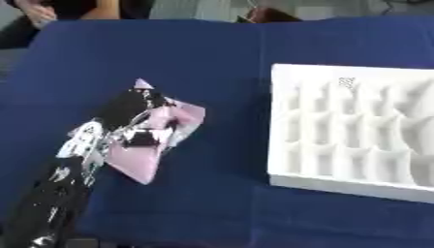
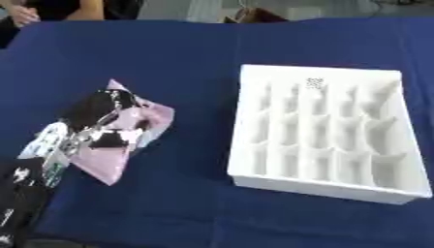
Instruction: Pick up objects on the table and place them in the box.
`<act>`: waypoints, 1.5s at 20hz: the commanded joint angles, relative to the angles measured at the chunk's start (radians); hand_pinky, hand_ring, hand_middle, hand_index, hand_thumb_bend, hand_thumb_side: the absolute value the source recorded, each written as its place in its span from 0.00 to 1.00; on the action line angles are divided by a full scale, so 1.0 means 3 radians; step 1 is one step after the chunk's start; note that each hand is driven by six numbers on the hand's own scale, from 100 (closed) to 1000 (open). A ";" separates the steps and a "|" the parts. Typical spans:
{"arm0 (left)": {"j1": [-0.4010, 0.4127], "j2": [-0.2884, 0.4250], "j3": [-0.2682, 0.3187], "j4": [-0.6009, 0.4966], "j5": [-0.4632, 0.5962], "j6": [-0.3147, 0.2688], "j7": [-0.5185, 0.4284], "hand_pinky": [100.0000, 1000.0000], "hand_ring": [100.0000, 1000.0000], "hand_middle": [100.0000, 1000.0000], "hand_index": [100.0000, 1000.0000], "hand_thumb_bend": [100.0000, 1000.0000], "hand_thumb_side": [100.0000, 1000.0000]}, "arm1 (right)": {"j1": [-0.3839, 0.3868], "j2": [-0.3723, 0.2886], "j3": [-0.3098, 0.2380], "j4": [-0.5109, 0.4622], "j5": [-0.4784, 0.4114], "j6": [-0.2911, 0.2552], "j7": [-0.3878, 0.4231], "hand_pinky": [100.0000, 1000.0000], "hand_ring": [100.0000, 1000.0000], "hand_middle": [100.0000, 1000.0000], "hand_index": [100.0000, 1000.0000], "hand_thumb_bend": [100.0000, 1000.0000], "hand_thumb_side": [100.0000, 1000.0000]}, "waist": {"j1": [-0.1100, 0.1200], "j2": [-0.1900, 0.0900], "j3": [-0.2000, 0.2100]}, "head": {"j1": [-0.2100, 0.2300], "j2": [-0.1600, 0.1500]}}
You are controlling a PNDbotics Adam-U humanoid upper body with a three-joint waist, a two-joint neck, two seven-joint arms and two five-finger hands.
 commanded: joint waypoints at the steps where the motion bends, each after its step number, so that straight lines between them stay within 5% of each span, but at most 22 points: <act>1: 0.0057 0.0011 -0.0059 0.0094 0.0102 -0.0042 0.0023 0.00 0.00 0.00 0.00 0.00 0.23 | -0.0027 -0.0045 -0.0017 -0.0054 0.0007 -0.0008 -0.0007 0.45 0.60 0.74 0.94 0.00 0.81 | -0.0028 -0.0019 -0.0002 | -0.0007 -0.0004; 8: 0.0025 0.0213 -0.0152 -0.0034 0.0461 -0.0227 -0.0167 0.00 0.00 0.00 0.00 0.00 0.24 | -0.0021 -0.0054 -0.0016 -0.0054 0.0009 -0.0005 -0.0005 0.45 0.60 0.74 0.94 0.00 0.81 | -0.0016 -0.0031 -0.0009 | -0.0024 -0.0004; 14: -0.0106 0.0800 -0.0361 -0.0369 0.1142 -0.0442 -0.0445 0.00 0.00 0.00 0.00 0.00 0.22 | -0.0009 -0.0080 -0.0007 -0.0054 0.0010 0.0000 0.0006 0.45 0.60 0.74 0.94 0.00 0.81 | 0.0018 -0.0068 -0.0027 | -0.0029 -0.0004; 21: -0.0382 0.0890 -0.0227 -0.0756 0.2178 -0.0239 -0.0789 0.00 0.00 0.00 0.00 0.00 0.22 | -0.0002 -0.0079 -0.0010 -0.0054 0.0010 0.0004 0.0006 0.45 0.60 0.74 0.94 0.00 0.81 | 0.0022 -0.0076 -0.0026 | -0.0033 -0.0004; 30: -0.0580 0.0790 -0.0125 -0.0939 0.2705 -0.0024 -0.1056 0.00 0.00 0.00 0.00 0.00 0.26 | 0.0003 -0.0079 -0.0011 -0.0054 0.0009 0.0004 0.0007 0.45 0.60 0.74 0.94 0.00 0.81 | 0.0019 -0.0081 -0.0020 | -0.0042 -0.0004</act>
